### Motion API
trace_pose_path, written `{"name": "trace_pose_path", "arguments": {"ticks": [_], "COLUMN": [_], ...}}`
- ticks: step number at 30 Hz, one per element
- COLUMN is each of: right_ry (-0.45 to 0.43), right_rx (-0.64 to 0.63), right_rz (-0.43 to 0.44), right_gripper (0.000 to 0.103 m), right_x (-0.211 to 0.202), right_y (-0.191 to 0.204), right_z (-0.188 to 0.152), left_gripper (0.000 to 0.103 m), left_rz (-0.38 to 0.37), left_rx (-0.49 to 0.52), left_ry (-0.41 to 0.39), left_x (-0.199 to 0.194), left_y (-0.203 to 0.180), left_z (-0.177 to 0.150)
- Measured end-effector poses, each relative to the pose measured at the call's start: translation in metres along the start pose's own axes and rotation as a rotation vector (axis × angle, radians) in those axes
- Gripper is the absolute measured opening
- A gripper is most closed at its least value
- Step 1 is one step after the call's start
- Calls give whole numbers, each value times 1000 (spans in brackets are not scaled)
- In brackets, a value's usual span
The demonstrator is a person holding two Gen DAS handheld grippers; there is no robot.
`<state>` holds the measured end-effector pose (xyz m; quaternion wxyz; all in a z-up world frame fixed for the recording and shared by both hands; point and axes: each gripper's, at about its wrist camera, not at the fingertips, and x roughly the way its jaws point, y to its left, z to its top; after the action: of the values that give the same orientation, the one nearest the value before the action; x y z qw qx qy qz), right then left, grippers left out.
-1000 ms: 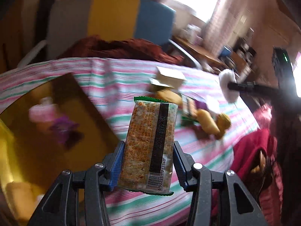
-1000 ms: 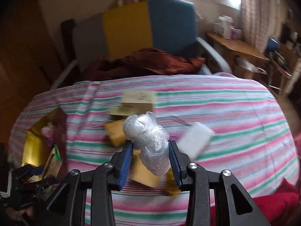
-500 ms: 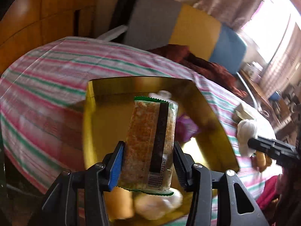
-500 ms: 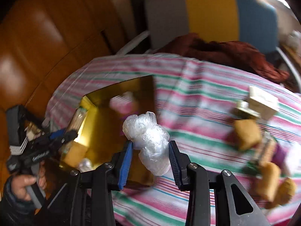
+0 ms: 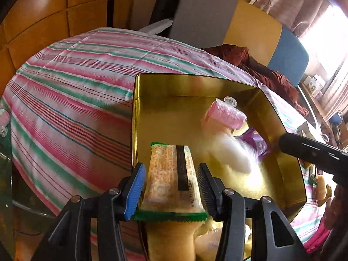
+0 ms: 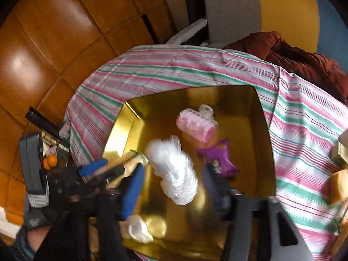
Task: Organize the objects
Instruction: 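Drop a wrapped white ball in the tray with the right tool while the left carries crackers, then lower the cracker packet into the tray and open the left tool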
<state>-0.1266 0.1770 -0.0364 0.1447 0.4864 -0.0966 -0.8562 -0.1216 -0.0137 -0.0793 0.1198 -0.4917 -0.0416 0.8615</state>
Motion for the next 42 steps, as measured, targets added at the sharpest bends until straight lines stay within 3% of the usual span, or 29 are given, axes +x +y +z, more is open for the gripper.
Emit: {"name": "trace_pose_path", "arguments": {"ticks": [7,12,22,26,29,42], "right_ry": [10,-2,-69,-123,-149,-187], "right_rx": [-27,-16,-46,-61,-71,-65], "right_rz": [-17,-14,-80,-135,-157,-209], "right_gripper": [63,69,77,85,89,91], "right_x": [-1,-9,-28,-39,-44,-56], "right_y": [7,5,12,14,15,8], "right_z": [-18,-35,-57,-63,-66,-77], "left_gripper": [50,50,50,50,50,50], "left_rz": [21,31,60,70,68,58], "left_rx": [14,-3,23,62,82,144], "left_ry": [-54,-78,-144,-169,-174,-158], "left_x": [-25,-38,-61,-68,-70,-69], "left_y": [-3,-2,-20,-33,-41,-62], "left_z": [-16,-20,-27,-30,-31,-41]}}
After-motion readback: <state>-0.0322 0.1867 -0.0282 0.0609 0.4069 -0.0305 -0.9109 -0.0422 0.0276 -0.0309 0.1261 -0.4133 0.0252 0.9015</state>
